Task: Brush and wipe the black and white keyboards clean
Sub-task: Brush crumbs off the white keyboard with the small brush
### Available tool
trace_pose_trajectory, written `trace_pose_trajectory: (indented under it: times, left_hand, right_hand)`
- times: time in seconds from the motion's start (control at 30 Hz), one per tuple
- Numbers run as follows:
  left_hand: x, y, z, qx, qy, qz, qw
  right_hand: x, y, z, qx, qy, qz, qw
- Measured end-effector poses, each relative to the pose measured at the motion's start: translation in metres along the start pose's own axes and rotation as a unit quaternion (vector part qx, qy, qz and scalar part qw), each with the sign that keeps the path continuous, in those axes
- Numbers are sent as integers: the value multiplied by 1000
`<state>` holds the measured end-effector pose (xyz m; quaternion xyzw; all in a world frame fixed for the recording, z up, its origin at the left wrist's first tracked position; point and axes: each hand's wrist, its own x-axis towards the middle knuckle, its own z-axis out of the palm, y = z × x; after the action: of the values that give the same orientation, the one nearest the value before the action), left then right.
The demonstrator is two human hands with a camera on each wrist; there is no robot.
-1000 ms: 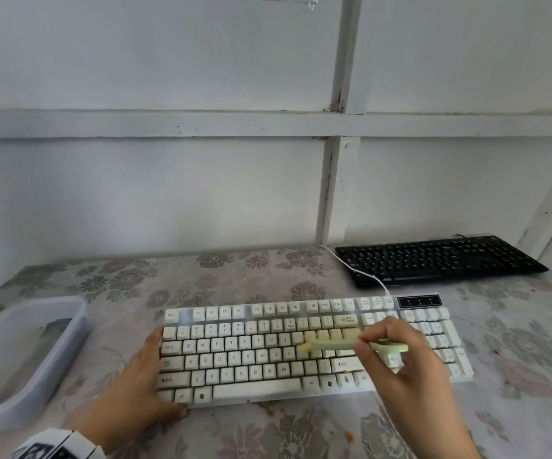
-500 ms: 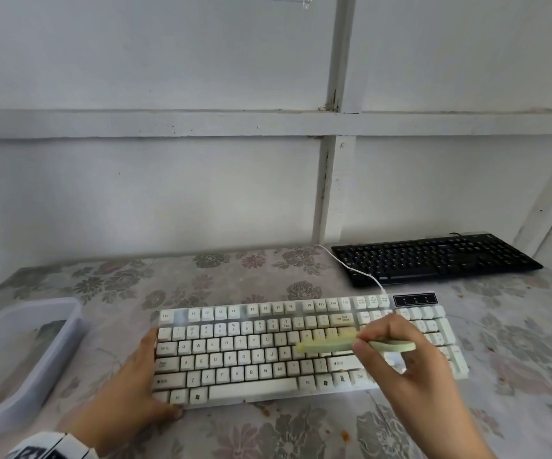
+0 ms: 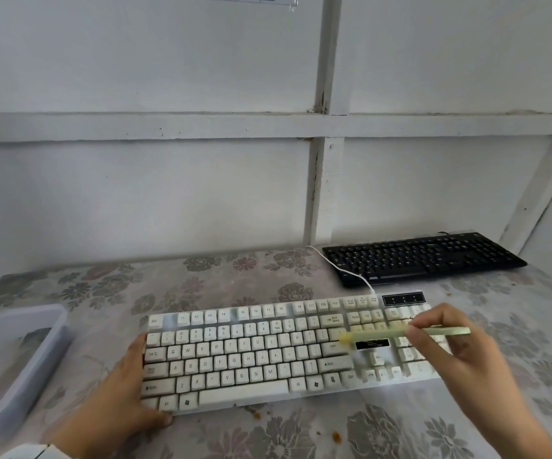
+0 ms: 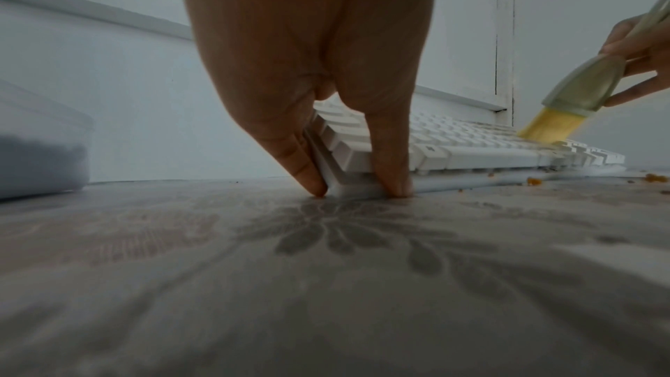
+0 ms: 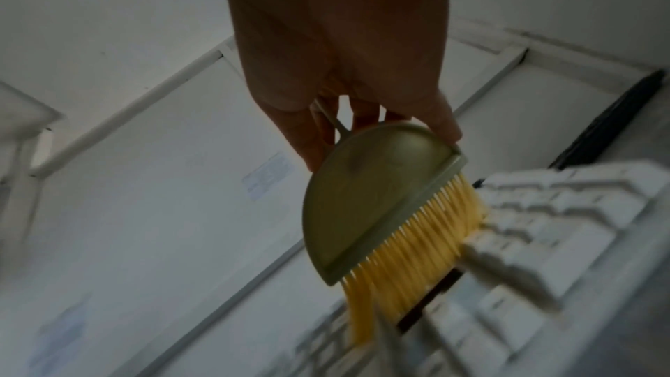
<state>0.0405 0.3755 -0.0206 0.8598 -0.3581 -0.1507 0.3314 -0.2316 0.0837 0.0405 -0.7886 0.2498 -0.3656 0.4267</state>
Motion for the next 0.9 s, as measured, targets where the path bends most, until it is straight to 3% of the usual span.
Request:
trace_pose_trajectory:
  times: [0.17, 0.33, 0.53, 0.73, 0.9]
  left_hand:
    - [0, -1, 0, -13, -2, -2, 1000]
    - [1, 4, -1, -13, -4, -12, 1000]
    - [1, 7, -2, -4, -8, -10, 1000]
    - [1, 9, -3, -12, -9, -9, 1000]
    - [0, 2, -2, -4, -21, -17, 1000]
  right_hand:
    - [5, 5, -20, -75, 50, -7, 996]
    - [5, 1, -19, -9, -2, -9, 1000]
    - [16, 12, -46, -101, 64, 1, 993]
    - [11, 6, -41, 69, -2, 32, 997]
    - [12, 13, -57, -35, 81, 49, 995]
